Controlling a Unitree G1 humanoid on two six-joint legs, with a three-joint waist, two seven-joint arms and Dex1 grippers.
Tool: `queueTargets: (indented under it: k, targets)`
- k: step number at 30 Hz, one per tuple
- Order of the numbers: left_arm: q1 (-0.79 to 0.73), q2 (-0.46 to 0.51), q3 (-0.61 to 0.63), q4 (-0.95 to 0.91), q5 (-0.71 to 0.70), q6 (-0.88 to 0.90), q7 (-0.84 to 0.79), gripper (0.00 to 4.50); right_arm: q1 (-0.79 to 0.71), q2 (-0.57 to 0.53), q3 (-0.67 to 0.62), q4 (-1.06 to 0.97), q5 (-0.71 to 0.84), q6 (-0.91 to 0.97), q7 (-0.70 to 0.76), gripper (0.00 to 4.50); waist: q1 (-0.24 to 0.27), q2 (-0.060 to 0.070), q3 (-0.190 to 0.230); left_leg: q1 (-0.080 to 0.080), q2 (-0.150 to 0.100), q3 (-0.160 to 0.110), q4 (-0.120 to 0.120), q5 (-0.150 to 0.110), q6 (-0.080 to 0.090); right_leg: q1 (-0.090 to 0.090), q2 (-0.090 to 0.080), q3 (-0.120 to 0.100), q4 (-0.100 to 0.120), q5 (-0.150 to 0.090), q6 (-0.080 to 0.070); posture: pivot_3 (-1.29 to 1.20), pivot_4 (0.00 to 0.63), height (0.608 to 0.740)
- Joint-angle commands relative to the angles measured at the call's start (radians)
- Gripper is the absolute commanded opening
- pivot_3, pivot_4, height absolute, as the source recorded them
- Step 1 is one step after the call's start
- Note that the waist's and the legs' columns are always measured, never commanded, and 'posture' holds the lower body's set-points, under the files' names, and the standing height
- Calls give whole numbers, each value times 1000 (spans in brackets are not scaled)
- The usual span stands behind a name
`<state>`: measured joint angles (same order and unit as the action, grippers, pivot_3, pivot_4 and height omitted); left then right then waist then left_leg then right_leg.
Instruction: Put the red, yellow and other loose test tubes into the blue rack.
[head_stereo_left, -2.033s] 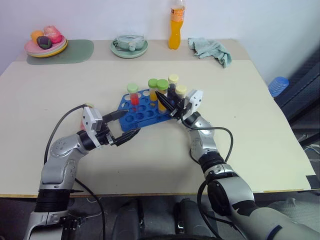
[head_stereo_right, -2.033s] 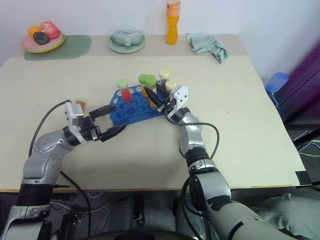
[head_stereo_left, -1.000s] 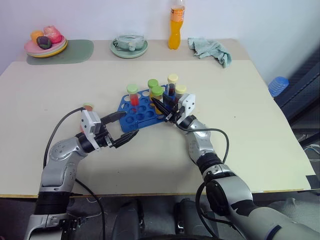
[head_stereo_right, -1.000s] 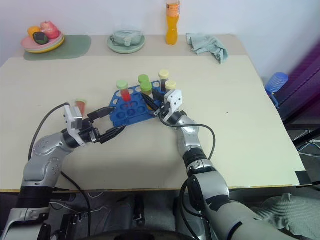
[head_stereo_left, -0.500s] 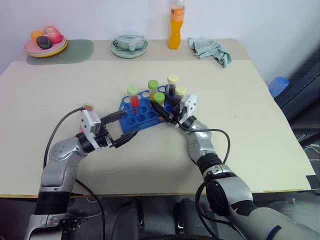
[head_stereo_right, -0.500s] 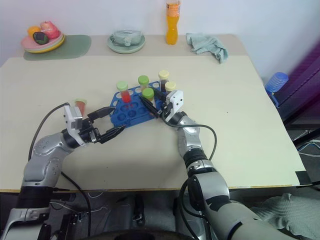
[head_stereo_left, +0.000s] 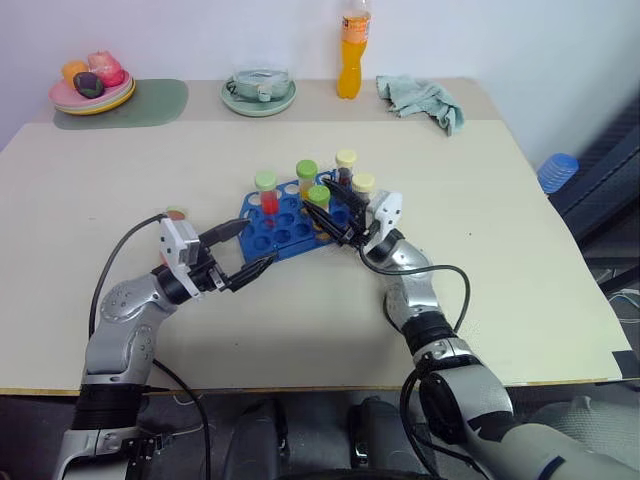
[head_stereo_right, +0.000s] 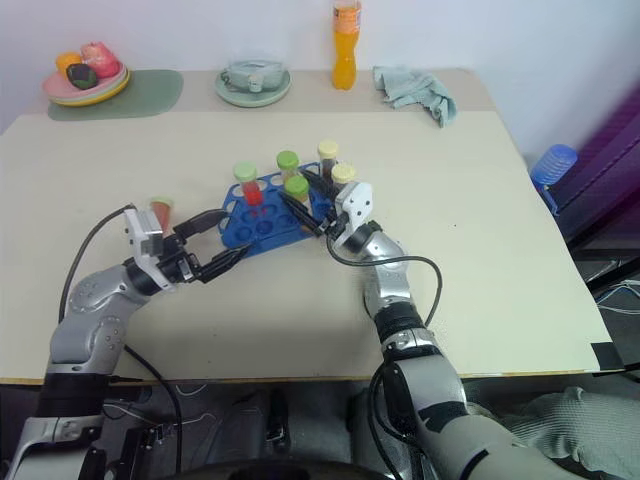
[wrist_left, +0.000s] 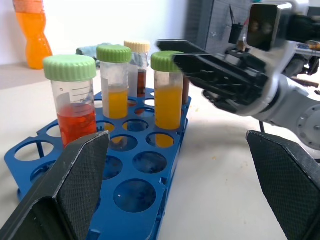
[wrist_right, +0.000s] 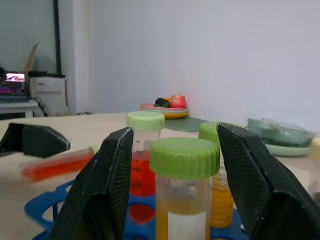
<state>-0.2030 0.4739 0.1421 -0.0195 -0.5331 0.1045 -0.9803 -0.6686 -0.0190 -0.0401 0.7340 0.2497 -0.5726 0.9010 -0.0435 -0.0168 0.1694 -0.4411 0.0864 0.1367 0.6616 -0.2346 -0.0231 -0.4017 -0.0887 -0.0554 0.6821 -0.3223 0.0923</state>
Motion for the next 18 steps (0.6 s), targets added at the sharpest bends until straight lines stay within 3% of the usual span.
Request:
queueTargets:
  k: [1,9,13,18]
  targets:
    - [-6,4,20,-26,-19,-1,1,4500,62,-47,17,-137,9,49,10,2664,0,0,0,0,0,0,0,0,0,0,0,0,0,0,0,0,150,740]
    - [-20,-15,34,-5,-29,-9,17,4500,246,-194,24,-452,41,261,-12,2664,2,0,0,0,0,0,0,0,0,0,0,0,0,0,0,0,150,740]
    - [-33,-48,83,-6,-85,11,63,4500,332,-283,1,-663,34,421,-92,2664,4,0,0,0,0,-1,0,0,0,0,0,0,-1,0,0,0,150,740]
    - [-84,-92,186,-38,-121,122,347,4500,407,-458,-25,-901,171,598,20,2664,3,-1,0,0,0,-2,0,0,1,0,0,0,-1,0,0,0,150,740]
